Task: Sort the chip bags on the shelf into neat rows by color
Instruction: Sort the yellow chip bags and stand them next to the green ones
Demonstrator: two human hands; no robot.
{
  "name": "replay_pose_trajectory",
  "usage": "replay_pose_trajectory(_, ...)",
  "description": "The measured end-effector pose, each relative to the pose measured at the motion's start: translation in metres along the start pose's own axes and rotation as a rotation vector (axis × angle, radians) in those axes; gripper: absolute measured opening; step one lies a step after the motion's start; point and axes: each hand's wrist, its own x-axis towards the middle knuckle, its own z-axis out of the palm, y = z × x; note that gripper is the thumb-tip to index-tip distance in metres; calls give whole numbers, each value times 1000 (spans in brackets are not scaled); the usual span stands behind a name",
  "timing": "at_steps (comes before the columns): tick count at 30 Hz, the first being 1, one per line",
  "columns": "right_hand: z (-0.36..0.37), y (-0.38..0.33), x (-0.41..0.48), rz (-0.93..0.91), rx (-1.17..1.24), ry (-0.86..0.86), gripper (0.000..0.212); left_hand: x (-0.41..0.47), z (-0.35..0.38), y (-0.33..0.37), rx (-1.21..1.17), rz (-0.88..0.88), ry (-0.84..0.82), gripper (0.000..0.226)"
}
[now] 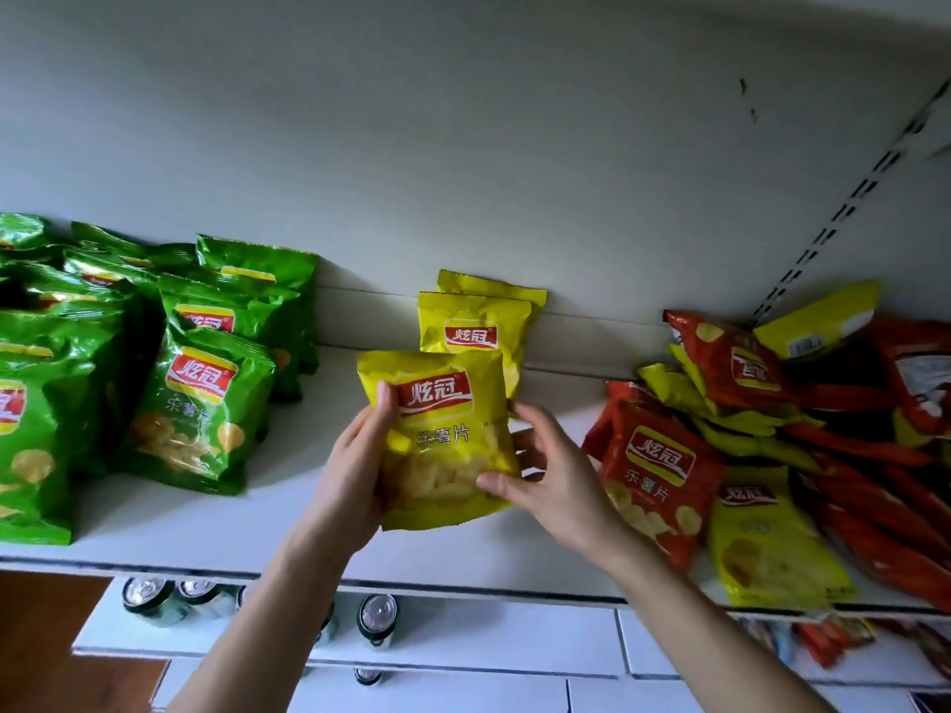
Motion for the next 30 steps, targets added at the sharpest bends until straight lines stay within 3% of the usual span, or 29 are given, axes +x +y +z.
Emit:
replay_pose_trajectory(4,4,7,1,-15,-28,109,66,18,8,-1,81,-60,93,38)
replay_pose_trajectory(6,4,14,15,-26,-86,214,68,25,10,-4,189,91,148,41)
replay_pose_trajectory(9,5,22,39,-29,-171,341,69,35,1,-15,568,381,196,60)
replay_pose_trajectory(11,8,28,53,7,-228,335,71,45,-7,-26,855,496,114,77)
replay_pose_trajectory(14,11,33,64,42,-313,241,74,58,-12,-34,1111,584,45,81)
replay_pose_trajectory(18,-6,28,50,35,-315,252,73,65,-12,-38,1179,575,48,78)
replay_pose_trajectory(23,-61,31,-12,27,-298,509,53,66,-16,-44,1225,605,-2,77)
replay_pose_trajectory(30,-136,72,-101,179,-480,770,29,58,-18,-49,1319,625,-34,74)
